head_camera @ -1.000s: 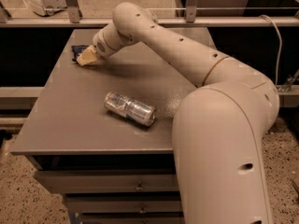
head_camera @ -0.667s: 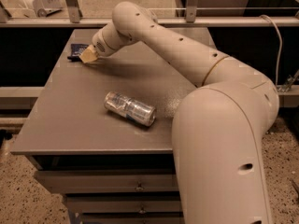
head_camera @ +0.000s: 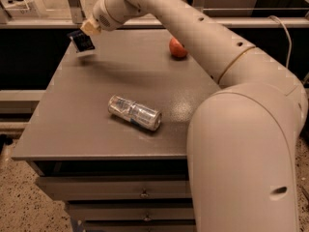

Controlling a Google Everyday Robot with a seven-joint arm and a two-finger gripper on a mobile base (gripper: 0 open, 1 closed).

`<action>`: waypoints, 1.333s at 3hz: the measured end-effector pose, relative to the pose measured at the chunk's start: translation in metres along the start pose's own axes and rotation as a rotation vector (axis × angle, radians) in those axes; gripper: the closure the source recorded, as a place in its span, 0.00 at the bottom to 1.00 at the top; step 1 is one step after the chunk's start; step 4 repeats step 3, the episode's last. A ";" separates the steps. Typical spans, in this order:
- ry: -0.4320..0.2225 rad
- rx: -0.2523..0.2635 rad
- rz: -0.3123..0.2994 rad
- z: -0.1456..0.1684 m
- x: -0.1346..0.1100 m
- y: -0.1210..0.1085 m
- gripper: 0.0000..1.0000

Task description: Pick rxbar blueberry

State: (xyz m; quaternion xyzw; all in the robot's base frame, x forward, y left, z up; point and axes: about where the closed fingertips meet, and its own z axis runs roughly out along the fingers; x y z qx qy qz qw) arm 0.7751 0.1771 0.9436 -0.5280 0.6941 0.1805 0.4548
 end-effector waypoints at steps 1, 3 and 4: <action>-0.063 0.026 -0.120 -0.044 -0.048 -0.007 1.00; -0.114 0.028 -0.173 -0.070 -0.072 -0.007 1.00; -0.114 0.028 -0.173 -0.070 -0.072 -0.007 1.00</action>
Offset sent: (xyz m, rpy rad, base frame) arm -0.0354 -0.0280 0.1419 0.0548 -0.2571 0.1246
